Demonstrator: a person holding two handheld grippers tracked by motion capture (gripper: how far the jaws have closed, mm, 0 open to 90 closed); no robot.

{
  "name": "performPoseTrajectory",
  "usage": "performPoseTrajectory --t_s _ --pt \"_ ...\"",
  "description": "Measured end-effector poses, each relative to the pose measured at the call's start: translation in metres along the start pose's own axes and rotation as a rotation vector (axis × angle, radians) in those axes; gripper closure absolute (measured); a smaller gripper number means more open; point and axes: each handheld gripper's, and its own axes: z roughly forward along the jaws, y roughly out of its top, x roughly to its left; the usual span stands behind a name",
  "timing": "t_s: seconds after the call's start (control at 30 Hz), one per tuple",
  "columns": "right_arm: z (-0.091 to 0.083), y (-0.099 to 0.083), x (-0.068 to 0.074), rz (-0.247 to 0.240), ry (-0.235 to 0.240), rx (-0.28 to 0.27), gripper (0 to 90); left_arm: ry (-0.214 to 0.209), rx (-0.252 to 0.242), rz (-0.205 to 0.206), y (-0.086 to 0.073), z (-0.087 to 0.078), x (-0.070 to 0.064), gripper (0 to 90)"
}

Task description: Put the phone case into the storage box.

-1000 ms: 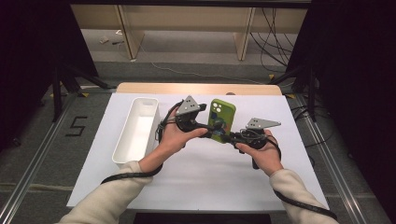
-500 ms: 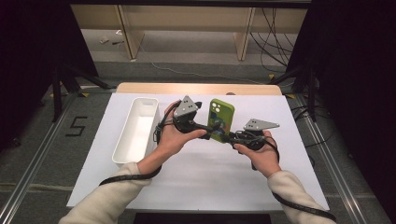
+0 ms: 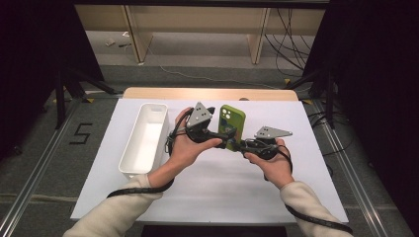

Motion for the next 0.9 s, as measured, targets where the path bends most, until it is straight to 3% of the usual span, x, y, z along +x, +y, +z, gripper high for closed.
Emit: performPoseTrajectory --t_s 0.9 --pt "0.009 -0.002 0.006 0.01 -0.017 0.021 78.2 0.033 -0.026 -0.009 0.007 0.014 -0.008 1.8"
